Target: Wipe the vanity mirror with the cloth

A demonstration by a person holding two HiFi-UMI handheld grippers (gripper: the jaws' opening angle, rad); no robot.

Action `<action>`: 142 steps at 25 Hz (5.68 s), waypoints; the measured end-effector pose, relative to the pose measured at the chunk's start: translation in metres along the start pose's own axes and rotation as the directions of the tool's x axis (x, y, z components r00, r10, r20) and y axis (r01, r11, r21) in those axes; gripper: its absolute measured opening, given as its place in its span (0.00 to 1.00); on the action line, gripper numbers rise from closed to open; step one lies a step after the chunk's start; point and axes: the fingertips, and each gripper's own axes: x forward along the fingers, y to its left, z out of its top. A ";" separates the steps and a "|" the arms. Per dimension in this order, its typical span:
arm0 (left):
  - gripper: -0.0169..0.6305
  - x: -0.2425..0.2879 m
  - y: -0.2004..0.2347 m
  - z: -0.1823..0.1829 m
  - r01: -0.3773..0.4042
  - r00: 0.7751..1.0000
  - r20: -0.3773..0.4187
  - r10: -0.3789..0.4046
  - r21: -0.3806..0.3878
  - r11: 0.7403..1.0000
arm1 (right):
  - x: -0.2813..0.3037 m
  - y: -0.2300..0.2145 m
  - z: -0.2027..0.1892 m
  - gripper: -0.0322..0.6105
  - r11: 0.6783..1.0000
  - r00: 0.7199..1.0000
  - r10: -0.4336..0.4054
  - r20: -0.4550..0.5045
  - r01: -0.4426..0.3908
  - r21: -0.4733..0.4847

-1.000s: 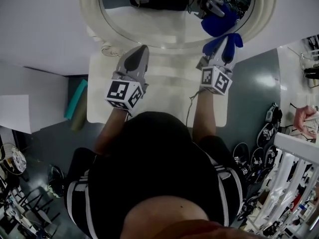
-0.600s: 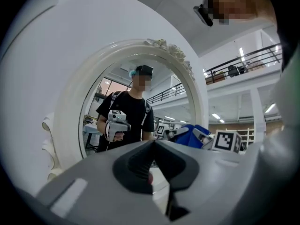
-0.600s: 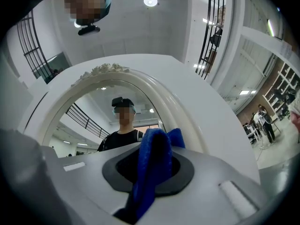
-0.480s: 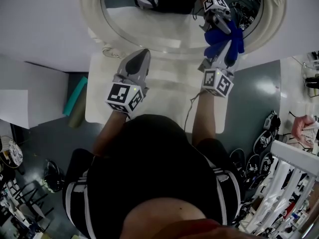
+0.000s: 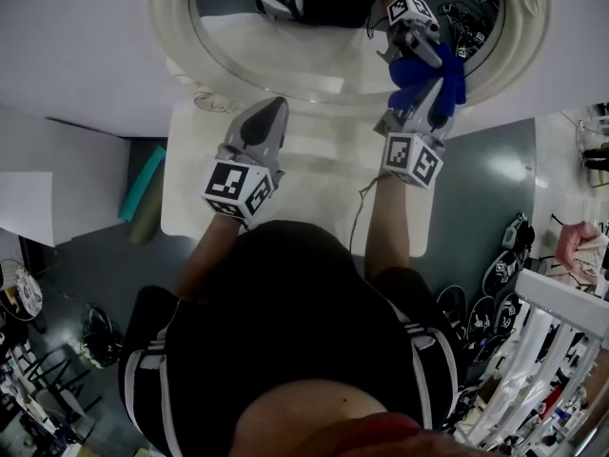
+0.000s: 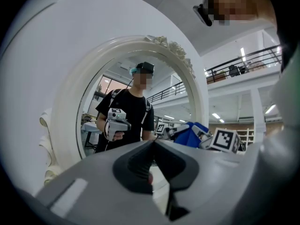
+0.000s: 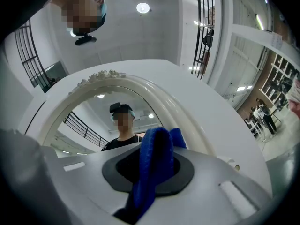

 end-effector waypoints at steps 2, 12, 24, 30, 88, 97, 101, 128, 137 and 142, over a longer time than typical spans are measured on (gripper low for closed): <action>0.04 -0.002 -0.001 0.001 0.000 1.000 0.002 0.000 0.000 1.000 | 0.000 0.000 0.003 0.11 1.000 1.000 0.000 0.006 0.000 0.011; 0.04 -0.008 -0.008 0.007 0.008 1.000 0.020 -0.008 -0.014 1.000 | 0.009 0.013 0.030 0.11 0.999 0.997 0.040 0.062 -0.041 0.020; 0.04 -0.015 -0.004 0.016 0.008 0.998 0.055 -0.006 -0.031 0.999 | 0.019 0.039 0.052 0.11 0.996 0.991 0.088 0.106 -0.086 -0.022; 0.04 -0.020 -0.001 0.017 0.010 0.998 0.066 -0.007 -0.036 0.999 | 0.021 0.054 0.056 0.11 0.993 0.987 0.115 0.114 -0.111 -0.038; 0.04 -0.101 0.087 0.028 -0.110 0.984 0.127 0.122 -0.096 0.989 | -0.008 0.384 -0.015 0.11 0.717 0.803 0.587 -0.104 -0.575 -0.394; 0.04 -0.120 0.098 0.022 -0.144 0.980 0.119 0.158 -0.118 0.982 | -0.028 0.411 -0.056 0.11 0.682 0.750 0.642 -0.160 -0.654 -0.328; 0.04 -0.129 0.104 0.022 -0.152 0.979 0.118 0.166 -0.120 0.981 | -0.029 0.412 -0.057 0.11 0.682 0.750 0.638 -0.175 -0.656 -0.323; 0.04 -0.076 0.041 0.024 -0.013 0.996 0.091 0.019 -0.064 0.998 | -0.061 0.216 0.046 0.11 0.910 0.911 0.413 0.020 -0.412 -0.044; 0.04 -0.037 0.002 0.014 0.061 0.996 0.062 -0.059 -0.034 0.998 | -0.079 0.105 0.024 0.11 0.971 0.973 0.229 -0.030 -0.231 -0.056; 0.04 -0.022 -0.009 0.014 0.069 0.996 0.053 -0.067 -0.026 0.997 | -0.080 0.061 -0.004 0.11 0.988 0.986 0.153 -0.065 -0.155 -0.021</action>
